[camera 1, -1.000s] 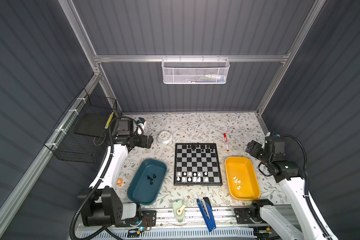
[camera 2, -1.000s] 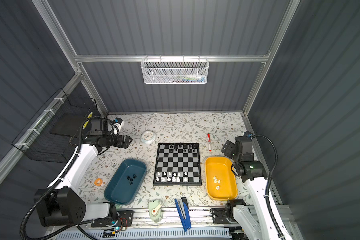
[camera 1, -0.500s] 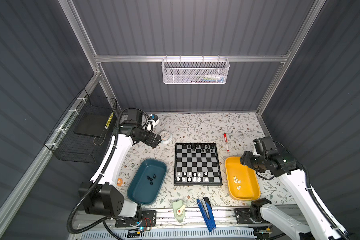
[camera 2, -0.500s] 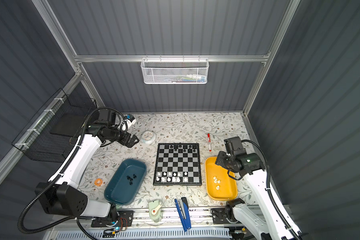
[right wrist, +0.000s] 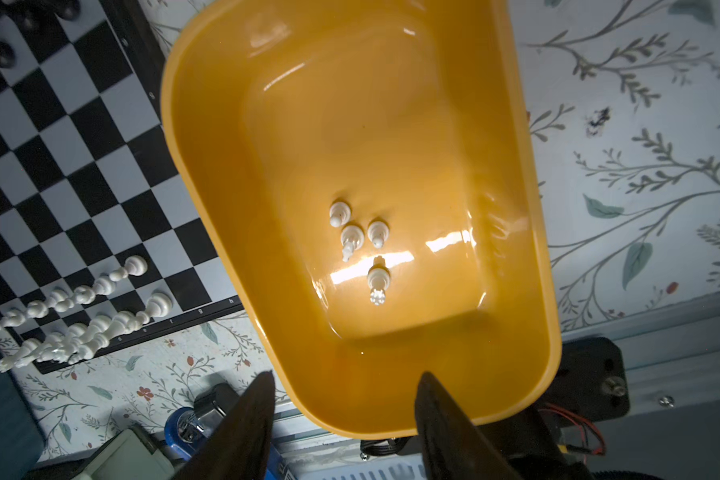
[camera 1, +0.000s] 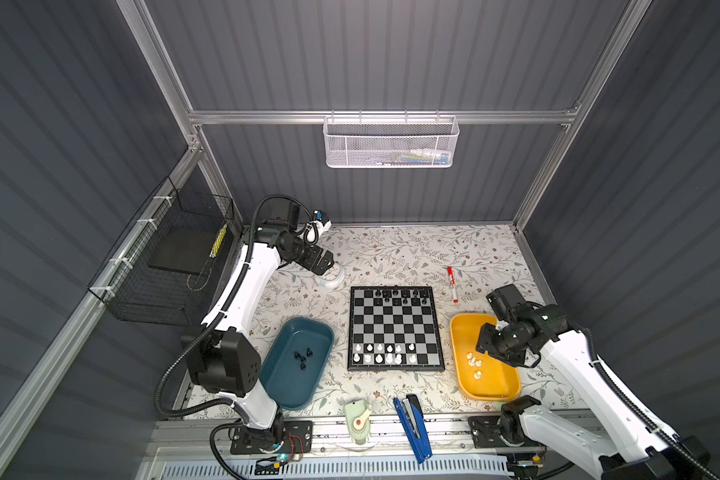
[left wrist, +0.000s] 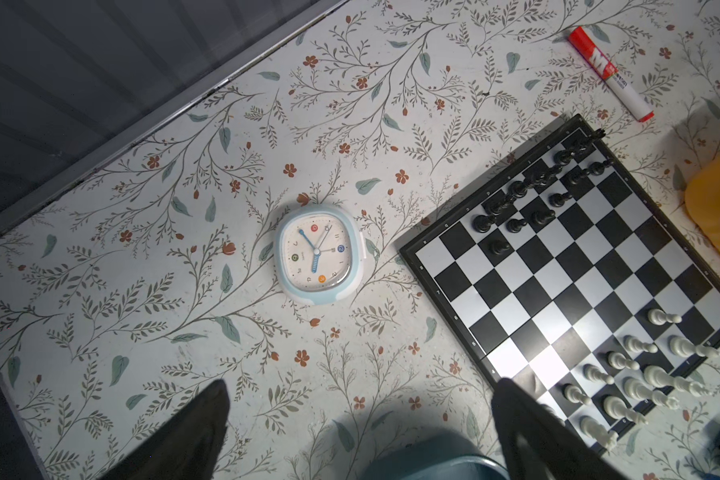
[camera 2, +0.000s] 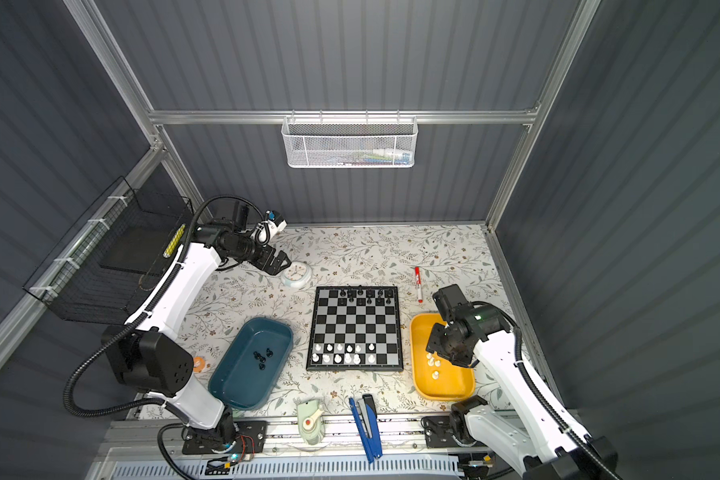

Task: Set up the chess pieces on the board
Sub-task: 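Raise the left arm above the board while the right gripper moves over the yellow tray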

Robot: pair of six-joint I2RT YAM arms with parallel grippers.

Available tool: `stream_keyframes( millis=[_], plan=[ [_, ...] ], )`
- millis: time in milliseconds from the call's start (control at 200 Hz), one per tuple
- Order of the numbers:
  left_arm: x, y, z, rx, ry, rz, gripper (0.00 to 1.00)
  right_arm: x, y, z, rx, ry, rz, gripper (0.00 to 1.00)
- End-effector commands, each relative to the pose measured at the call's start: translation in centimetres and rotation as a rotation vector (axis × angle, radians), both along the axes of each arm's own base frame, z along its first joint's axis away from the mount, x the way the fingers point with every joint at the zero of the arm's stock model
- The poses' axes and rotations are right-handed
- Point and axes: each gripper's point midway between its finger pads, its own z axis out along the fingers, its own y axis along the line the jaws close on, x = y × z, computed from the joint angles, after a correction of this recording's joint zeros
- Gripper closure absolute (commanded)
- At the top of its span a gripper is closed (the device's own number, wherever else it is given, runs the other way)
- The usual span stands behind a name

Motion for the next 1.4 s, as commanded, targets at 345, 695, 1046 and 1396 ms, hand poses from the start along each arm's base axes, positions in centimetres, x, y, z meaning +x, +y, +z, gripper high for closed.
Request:
stream_keyframes(
  millis=[345,695,1046,1396],
  plan=[
    [0.1,-1.1,0.0,-0.002,0.09,-0.022,0.0,-1.6,1.0,-3.8,0.039,0.126,-0.047,0.52],
    [-0.1,-1.7,-0.4,-0.026,0.118,-0.018,0.0,-2.1,0.5,-5.3,0.006,0.158,-0.064,0.56],
    [-0.3,-2.5,-1.0,-0.027,0.137,-0.031,0.01,-3.0,-0.6,-6.9,-0.04,0.16,-0.102,0.61],
    [-0.9,-3.3,-1.3,0.008,0.128,-0.054,0.0,-1.9,-0.2,-7.9,-0.021,0.135,-0.118,0.63]
  ],
)
